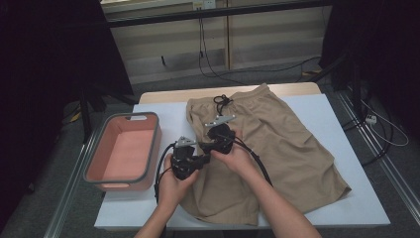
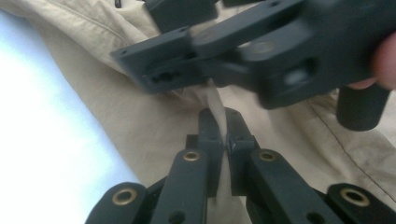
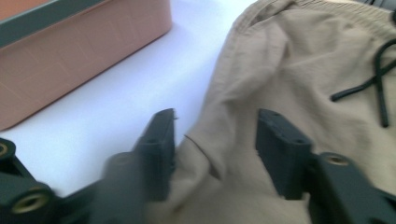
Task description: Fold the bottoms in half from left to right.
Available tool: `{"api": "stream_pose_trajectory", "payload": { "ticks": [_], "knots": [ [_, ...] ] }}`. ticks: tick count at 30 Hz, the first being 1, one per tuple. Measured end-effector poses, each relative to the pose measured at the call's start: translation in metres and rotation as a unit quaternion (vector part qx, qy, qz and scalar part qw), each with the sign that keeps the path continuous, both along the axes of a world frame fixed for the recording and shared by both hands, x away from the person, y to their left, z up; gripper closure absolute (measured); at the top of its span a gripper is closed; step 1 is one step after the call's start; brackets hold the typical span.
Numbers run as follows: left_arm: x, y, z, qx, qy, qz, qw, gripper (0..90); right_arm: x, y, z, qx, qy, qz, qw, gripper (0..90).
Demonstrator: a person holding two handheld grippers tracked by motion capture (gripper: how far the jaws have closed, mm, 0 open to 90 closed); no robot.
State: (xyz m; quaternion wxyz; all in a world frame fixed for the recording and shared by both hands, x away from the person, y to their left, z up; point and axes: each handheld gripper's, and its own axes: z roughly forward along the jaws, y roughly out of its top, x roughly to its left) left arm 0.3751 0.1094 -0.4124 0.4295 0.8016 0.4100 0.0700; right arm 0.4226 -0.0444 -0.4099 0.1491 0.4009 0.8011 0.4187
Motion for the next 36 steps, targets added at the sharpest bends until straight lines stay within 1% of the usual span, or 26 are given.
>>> {"api": "stream_pose_trajectory", "payload": {
  "ticks": [1,3,5,8,10,11,12,13,14,16,17,19,21,22,23,24,26,28,30,33,36],
  "knots": [
    [0.0,0.0,0.0,0.0,0.001,-0.001,1.0,87.7,0.001,0.001,-0.001,0.006,0.007,0.01,0.9999,65.6],
    [0.001,0.001,0.0,0.0,0.0,-0.002,1.0,87.4,0.002,0.003,-0.003,0.011,0.01,0.018,0.9997,76.1],
    [0.001,0.001,0.0,-0.004,-0.003,0.002,1.0,86.7,0.002,0.004,-0.003,0.012,0.011,0.023,0.9996,81.5],
    [0.002,0.003,0.0,-0.009,-0.001,0.003,1.0,84.4,0.002,0.004,-0.001,0.018,0.008,0.02,0.9996,86.3],
    [0.001,0.003,0.001,-0.009,-0.003,0.004,0.9999,81.6,0.002,0.003,0.001,0.019,0.006,0.018,0.9996,87.3],
    [0.001,0.004,0.001,-0.007,-0.008,0.004,0.9999,79.8,0.002,0.002,0.002,0.019,0.005,0.018,0.9997,87.5],
    [0.001,0.004,0.001,-0.007,-0.008,0.004,0.9999,77.2,0.002,0.001,0.003,0.018,0.003,0.017,0.9997,87.7],
    [0.001,0.005,0.002,-0.013,-0.006,0.003,0.9999,74.6,0.002,0.0,0.004,0.016,0.0,0.015,0.9998,87.9],
    [0.001,0.005,0.003,-0.011,-0.007,0.002,0.9999,72.2,0.001,-0.001,0.004,0.016,-0.001,0.013,0.9998,88.0],
    [0.002,0.007,0.004,-0.011,-0.006,-0.004,0.9999,65.8,0.001,-0.003,0.005,0.014,-0.002,0.012,0.9998,88.1],
    [0.002,0.007,0.003,-0.013,-0.005,-0.002,0.9999,61.0,0.002,-0.004,0.006,0.014,-0.004,0.011,0.9998,88.1],
    [0.003,0.009,0.003,-0.01,-0.01,-0.004,0.9999,56.2,0.001,-0.006,0.008,0.013,-0.006,0.009,0.9998,88.2],
    [0.004,0.011,0.004,-0.011,-0.011,-0.006,0.9999,48.5,0.001,-0.008,0.009,0.013,-0.007,0.005,0.9999,88.2],
    [0.004,0.012,0.004,-0.015,-0.012,-0.005,0.9998,45.7,0.001,-0.01,0.01,0.012,-0.009,0.005,0.9999,88.2],
    [0.005,0.013,0.005,-0.014,-0.012,-0.006,0.9998,43.3,0.001,-0.011,0.01,0.014,-0.01,0.003,0.9998,88.2],
    [0.005,0.014,0.005,-0.018,-0.014,-0.003,0.9997,41.4,0.001,-0.012,0.011,0.018,-0.01,0.001,0.9998,88.2],
    [0.006,0.017,0.006,-0.019,-0.012,-0.007,0.9997,37.5,0.0,-0.013,0.012,0.02,-0.012,-0.001,0.9997,88.2],
    [0.007,0.018,0.007,-0.02,-0.012,-0.007,0.9997,35.0,0.0,-0.014,0.013,0.017,-0.012,-0.002,0.9998,88.2],
    [0.007,0.02,0.008,-0.02,-0.011,-0.008,0.9997,32.3,-0.001,-0.015,0.014,0.014,-0.014,-0.001,0.9998,88.2],
    [0.008,0.023,0.009,-0.018,-0.014,-0.01,0.9997,27.5,-0.001,-0.016,0.015,0.018,-0.014,-0.003,0.9997,88.2],
    [0.009,0.025,0.009,-0.018,-0.015,-0.01,0.9997,24.9,-0.002,-0.017,0.017,0.018,-0.016,-0.006,0.9997,88.2]
  ]
}}
